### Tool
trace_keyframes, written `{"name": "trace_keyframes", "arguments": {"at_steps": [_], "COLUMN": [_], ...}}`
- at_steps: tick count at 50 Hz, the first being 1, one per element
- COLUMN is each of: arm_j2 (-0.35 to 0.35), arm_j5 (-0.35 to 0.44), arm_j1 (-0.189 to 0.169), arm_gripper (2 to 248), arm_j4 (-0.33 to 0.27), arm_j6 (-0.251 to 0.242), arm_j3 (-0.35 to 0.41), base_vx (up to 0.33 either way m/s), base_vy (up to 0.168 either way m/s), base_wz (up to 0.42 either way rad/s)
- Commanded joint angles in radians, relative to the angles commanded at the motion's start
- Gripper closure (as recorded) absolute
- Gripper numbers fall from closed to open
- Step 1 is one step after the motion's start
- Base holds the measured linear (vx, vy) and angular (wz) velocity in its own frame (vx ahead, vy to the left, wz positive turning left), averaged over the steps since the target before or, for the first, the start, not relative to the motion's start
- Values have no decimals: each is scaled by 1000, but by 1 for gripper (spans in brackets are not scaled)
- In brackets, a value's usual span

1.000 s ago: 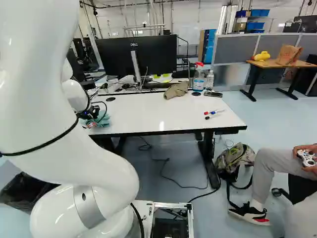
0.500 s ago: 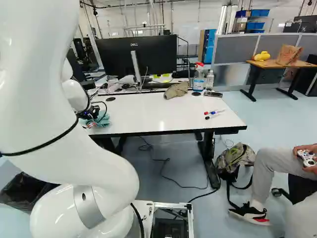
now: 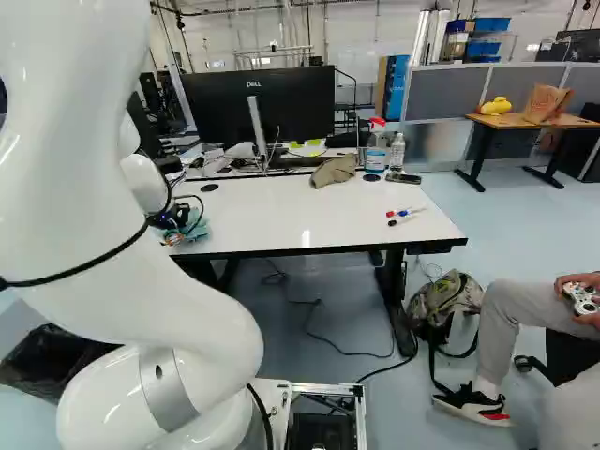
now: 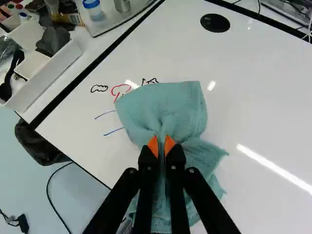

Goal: Clean the table with the green towel

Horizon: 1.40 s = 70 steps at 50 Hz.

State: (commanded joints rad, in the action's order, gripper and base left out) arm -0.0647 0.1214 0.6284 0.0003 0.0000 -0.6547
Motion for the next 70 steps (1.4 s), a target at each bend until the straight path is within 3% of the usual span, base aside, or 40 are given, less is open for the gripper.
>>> {"name": "trace_keyframes", "arguments": {"at_steps": [24,70], "arm_j2": [-16,-209], "arm_j5": [0,0], "arm_j1": [-8,-71], "arm_gripper": [215,215], "arm_j4": [0,0], "arm_j6": [0,0], "arm_j3": [-16,-235], "base_vx": [0,0], "base_vy": [0,0], "base_wz": [0,0]}}
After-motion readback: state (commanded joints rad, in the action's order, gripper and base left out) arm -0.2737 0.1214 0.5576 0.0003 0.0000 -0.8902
